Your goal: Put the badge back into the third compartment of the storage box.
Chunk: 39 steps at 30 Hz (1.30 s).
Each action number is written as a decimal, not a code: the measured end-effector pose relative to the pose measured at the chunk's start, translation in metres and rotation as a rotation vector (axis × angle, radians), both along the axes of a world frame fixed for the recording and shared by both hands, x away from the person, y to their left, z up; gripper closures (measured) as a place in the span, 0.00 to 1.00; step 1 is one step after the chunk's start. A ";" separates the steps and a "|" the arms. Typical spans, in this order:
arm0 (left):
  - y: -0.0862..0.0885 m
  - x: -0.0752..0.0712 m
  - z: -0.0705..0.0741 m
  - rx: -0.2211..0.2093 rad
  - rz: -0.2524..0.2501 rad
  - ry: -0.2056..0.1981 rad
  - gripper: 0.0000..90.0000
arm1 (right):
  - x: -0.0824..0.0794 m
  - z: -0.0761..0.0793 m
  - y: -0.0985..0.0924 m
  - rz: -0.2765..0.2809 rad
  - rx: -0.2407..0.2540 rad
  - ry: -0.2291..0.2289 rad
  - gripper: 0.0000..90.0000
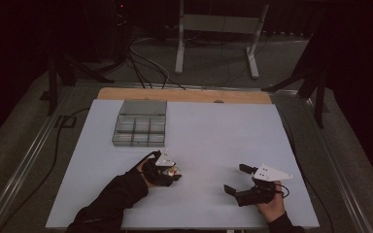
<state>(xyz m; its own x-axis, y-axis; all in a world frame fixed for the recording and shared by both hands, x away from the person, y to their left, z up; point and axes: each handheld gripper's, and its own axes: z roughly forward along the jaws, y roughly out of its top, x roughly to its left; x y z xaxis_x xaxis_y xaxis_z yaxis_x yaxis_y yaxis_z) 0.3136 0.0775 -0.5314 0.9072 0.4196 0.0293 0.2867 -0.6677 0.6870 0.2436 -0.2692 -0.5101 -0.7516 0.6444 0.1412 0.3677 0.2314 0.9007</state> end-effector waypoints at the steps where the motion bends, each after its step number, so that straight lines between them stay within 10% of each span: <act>1: 0.000 0.000 0.000 0.004 -0.003 -0.001 0.53 | 0.000 0.000 0.000 0.001 0.000 0.000 0.00; 39: 0.000 -0.007 0.026 -0.038 -0.014 -0.001 0.54 | 0.000 0.000 0.001 0.004 0.008 0.008 0.00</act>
